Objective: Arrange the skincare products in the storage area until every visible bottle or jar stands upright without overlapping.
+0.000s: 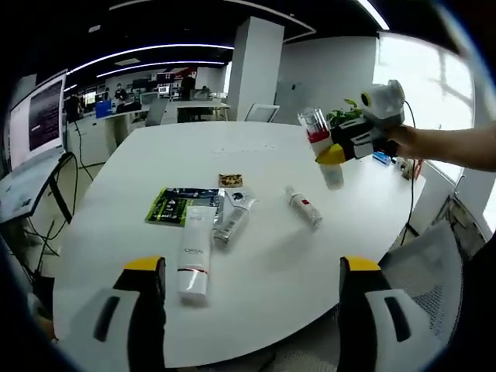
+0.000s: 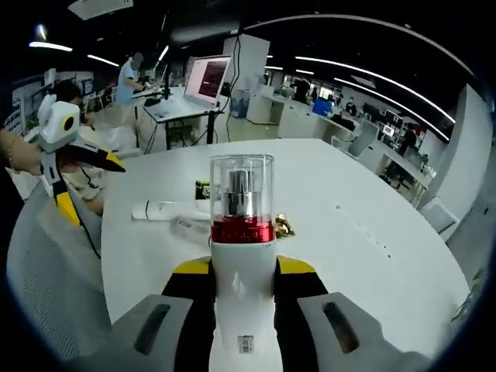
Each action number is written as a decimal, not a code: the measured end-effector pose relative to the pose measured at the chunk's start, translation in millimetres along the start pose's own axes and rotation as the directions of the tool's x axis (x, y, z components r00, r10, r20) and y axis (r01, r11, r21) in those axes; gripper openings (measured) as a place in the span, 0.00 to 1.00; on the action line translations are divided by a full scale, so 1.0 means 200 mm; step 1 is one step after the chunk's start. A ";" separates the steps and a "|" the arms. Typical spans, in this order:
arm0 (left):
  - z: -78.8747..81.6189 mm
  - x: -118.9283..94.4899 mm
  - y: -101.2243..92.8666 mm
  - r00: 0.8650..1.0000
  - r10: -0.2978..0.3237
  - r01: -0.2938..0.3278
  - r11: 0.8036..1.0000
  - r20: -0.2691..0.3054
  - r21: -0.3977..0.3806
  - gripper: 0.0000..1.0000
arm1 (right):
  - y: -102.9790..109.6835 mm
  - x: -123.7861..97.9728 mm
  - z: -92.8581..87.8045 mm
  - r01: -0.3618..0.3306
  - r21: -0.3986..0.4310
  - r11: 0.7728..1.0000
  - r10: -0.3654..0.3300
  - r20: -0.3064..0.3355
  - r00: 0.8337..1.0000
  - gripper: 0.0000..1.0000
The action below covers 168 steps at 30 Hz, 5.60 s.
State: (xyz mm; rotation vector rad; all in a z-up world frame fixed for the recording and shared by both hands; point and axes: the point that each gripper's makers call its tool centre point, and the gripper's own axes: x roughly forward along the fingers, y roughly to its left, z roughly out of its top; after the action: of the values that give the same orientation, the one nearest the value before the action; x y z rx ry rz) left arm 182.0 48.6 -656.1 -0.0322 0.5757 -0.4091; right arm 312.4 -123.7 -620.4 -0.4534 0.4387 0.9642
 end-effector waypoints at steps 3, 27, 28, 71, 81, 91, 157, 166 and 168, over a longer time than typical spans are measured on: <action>-0.01 0.01 -0.03 1.000 -0.024 0.024 1.000 -0.013 0.012 0.88 | 0.04 -0.03 0.01 0.013 0.030 0.999 -0.014 0.034 0.999 0.27; 0.34 -0.01 -0.30 0.987 -0.103 0.105 0.994 0.125 -0.008 0.85 | 0.30 -0.23 0.06 0.042 0.157 0.987 -0.075 0.210 0.975 0.27; 0.36 0.00 -0.33 0.985 -0.112 0.115 0.993 0.129 -0.019 0.84 | 0.30 -0.23 0.06 0.043 0.161 0.986 -0.078 0.213 0.974 0.27; 0.62 0.14 -0.85 0.929 -0.147 0.209 0.965 0.341 -0.155 0.28 | 0.49 -0.43 0.18 0.008 0.208 0.978 -0.076 0.324 0.943 0.28; 0.66 -0.04 -0.84 0.849 -0.404 0.489 0.845 0.340 -0.217 0.27 | 0.64 -0.54 0.34 -0.172 0.007 0.985 0.153 0.427 0.891 0.32; 0.92 -0.35 -1.04 0.646 -0.682 0.712 0.700 0.343 0.053 0.27 | 0.68 -0.77 0.51 -0.461 0.174 0.870 0.342 0.461 0.819 0.33; 1.18 -0.15 -1.03 0.864 -0.218 0.264 0.964 0.453 -0.040 0.28 | 0.26 -0.90 0.59 0.327 0.119 0.937 -0.347 0.397 0.849 0.28; 1.15 -0.16 -1.04 0.842 -0.327 0.392 0.917 0.430 -0.070 0.24 | 0.26 -0.89 0.56 0.287 0.140 0.948 -0.319 0.413 0.853 0.29; 1.13 -0.17 -1.04 0.837 -0.360 0.420 0.905 0.411 -0.063 0.24 | 0.29 -0.88 0.56 0.242 0.107 0.964 -0.265 0.423 0.867 0.30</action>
State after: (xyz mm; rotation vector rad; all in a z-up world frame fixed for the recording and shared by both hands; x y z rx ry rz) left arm 201.5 -149.2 -418.7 -0.3782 0.1952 -0.7393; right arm 192.0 -152.0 -442.0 -0.2301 -0.0057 0.7657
